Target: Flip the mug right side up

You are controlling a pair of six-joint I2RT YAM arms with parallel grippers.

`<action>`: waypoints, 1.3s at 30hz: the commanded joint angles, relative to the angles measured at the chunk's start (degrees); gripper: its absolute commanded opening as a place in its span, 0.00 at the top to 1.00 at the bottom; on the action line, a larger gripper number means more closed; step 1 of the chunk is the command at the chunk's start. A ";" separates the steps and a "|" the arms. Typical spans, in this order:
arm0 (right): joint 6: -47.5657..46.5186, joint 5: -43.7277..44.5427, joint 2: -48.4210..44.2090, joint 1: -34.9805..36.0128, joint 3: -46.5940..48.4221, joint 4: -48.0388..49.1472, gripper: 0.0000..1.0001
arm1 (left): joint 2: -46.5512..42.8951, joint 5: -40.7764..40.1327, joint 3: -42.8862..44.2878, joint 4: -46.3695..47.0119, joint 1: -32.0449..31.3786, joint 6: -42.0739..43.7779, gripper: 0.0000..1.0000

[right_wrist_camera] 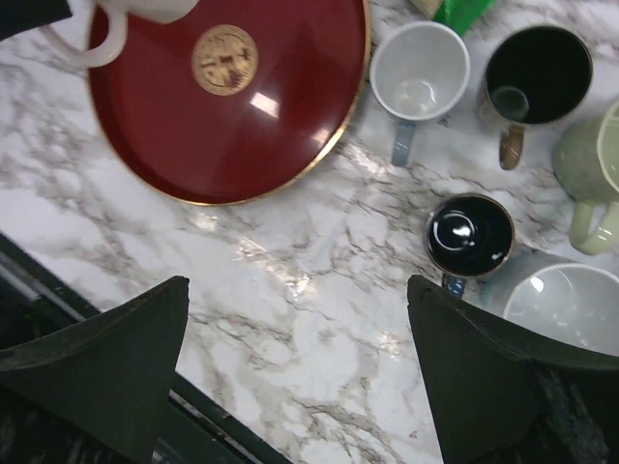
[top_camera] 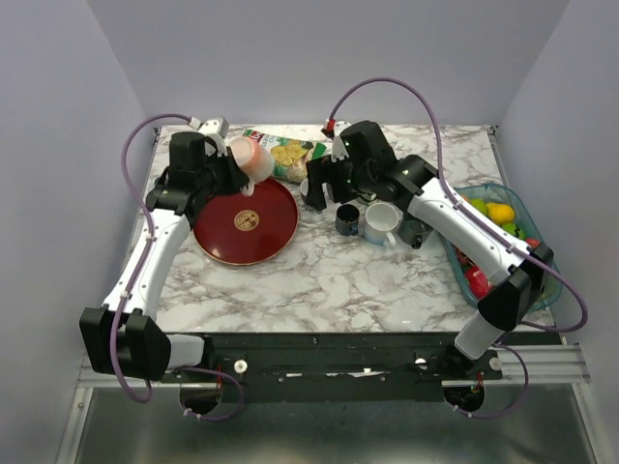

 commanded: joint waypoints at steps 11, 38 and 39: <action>15.38 -43.64 -8.84 -8.88 3.21 24.12 0.14 | -10.31 23.59 -0.63 55.20 -1.30 -44.89 1.00; 30.25 -48.16 -6.03 -9.76 7.08 48.03 0.30 | -9.26 18.76 -2.13 74.60 -11.76 -56.28 1.00; 30.78 -48.25 -5.94 -9.85 6.90 48.56 0.31 | -9.08 18.33 -2.13 74.68 -12.29 -55.93 1.00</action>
